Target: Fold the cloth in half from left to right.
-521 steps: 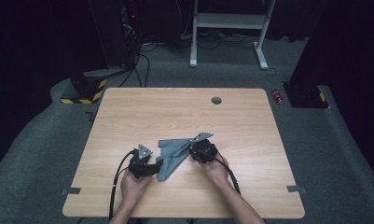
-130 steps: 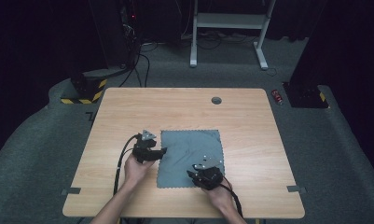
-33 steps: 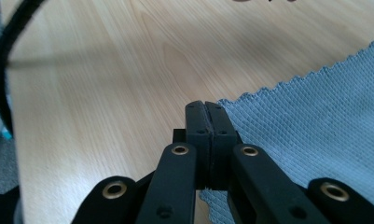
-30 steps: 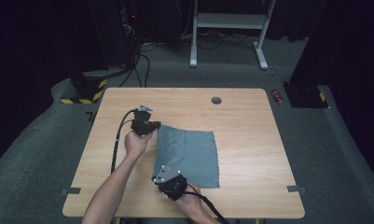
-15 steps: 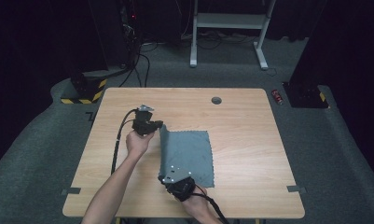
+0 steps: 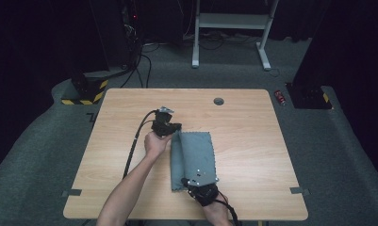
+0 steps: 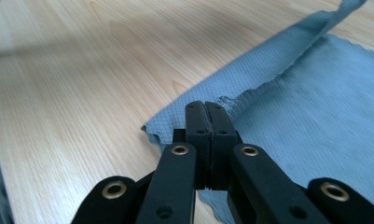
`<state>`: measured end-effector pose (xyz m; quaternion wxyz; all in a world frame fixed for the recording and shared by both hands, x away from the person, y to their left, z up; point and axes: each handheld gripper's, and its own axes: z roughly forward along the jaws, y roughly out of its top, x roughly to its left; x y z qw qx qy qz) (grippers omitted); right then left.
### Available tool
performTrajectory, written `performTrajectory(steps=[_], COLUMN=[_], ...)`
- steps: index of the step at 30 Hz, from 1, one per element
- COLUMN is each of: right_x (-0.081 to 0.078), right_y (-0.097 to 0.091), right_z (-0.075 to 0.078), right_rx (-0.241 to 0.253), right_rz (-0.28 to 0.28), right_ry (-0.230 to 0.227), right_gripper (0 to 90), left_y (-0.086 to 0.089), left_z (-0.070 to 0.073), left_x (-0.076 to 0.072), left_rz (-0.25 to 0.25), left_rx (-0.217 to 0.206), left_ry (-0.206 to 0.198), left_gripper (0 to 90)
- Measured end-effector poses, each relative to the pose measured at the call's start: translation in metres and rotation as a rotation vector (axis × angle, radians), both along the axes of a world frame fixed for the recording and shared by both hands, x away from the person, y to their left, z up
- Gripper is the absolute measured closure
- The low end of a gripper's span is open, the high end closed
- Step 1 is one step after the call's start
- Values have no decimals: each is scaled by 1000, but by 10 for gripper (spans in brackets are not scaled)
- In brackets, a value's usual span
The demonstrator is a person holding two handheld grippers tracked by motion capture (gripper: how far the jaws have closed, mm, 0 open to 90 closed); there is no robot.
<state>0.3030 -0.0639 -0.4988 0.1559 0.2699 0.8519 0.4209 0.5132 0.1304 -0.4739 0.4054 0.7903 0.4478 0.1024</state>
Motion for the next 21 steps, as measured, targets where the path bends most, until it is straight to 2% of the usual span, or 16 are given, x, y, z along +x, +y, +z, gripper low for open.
performTrajectory(steps=[9,17,21], right_x=[-3,-6,-6], right_y=[-21,-45,-54], right_z=[-4,-5,-7], right_rx=[-4,4,7], right_rz=[-51,-111,-134], right_ry=[-4,-5,1], right_gripper=[897,897,897], left_y=[-28,-46,-57], left_z=[2,-1,0], left_x=[4,8,10], left_rz=[-40,-53,-72], left_rx=[-9,-1,12], left_ry=[-8,3,-4], left_gripper=[900,900,900])
